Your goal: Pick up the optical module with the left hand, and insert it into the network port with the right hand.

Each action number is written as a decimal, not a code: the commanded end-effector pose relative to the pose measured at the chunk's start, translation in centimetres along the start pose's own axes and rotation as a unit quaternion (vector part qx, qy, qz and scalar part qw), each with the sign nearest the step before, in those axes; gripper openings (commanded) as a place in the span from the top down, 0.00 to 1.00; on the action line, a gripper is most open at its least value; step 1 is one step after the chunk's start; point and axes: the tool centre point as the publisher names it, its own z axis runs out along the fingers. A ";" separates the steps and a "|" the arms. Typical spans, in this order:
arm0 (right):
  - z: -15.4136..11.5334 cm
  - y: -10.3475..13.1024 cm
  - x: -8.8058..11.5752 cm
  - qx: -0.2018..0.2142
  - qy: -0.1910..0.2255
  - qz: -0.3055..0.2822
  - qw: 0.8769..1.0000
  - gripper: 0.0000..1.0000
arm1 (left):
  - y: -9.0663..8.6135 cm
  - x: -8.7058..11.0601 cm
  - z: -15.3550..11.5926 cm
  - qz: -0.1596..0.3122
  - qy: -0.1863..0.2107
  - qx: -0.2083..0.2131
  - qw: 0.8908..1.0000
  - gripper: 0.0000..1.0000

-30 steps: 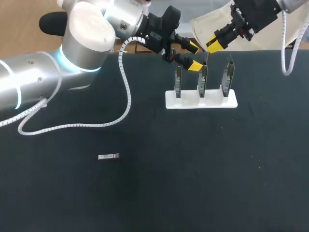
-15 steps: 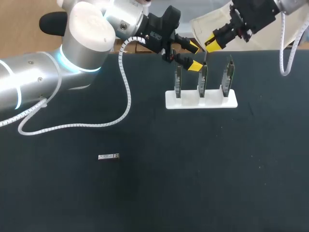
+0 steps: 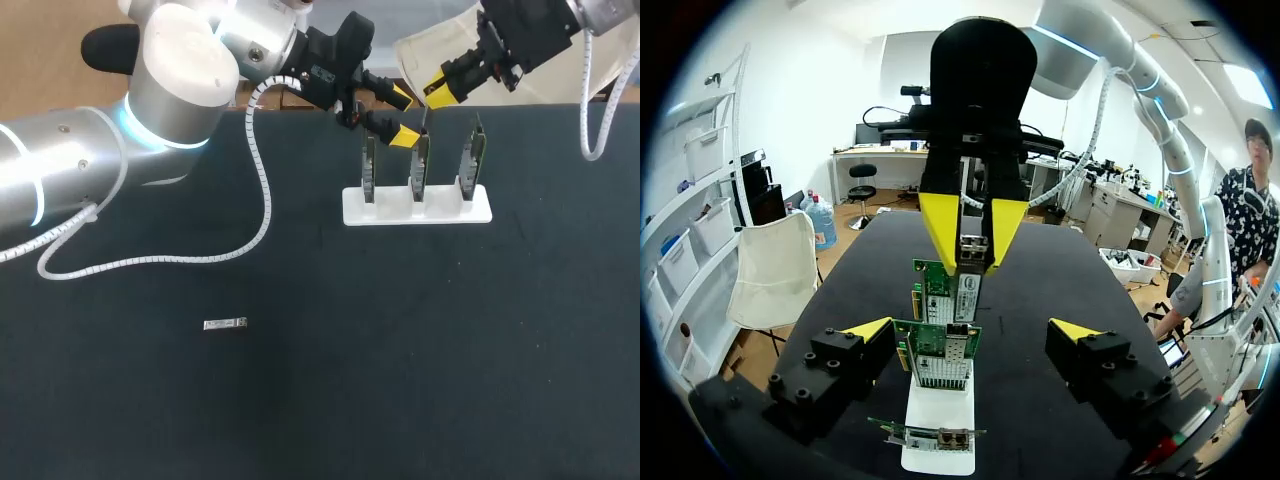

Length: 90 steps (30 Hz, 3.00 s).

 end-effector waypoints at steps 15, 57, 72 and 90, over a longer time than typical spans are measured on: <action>0.4 0.2 0.1 0.004 0.010 -0.003 1.000 1.00 | 0.2 -0.1 0.0 0.000 0.002 0.002 1.000 0.00; 0.9 -0.4 0.8 -0.001 0.024 -0.004 1.000 1.00 | 0.2 -0.1 0.0 0.000 0.002 0.002 1.000 0.00; 0.9 -0.6 0.6 -0.003 0.022 -0.005 1.000 1.00 | 0.2 -0.1 0.0 0.000 0.002 0.002 1.000 0.00; 0.7 -0.4 0.6 -0.003 0.025 -0.012 1.000 1.00 | 0.2 -0.1 0.0 0.000 0.002 0.002 1.000 0.00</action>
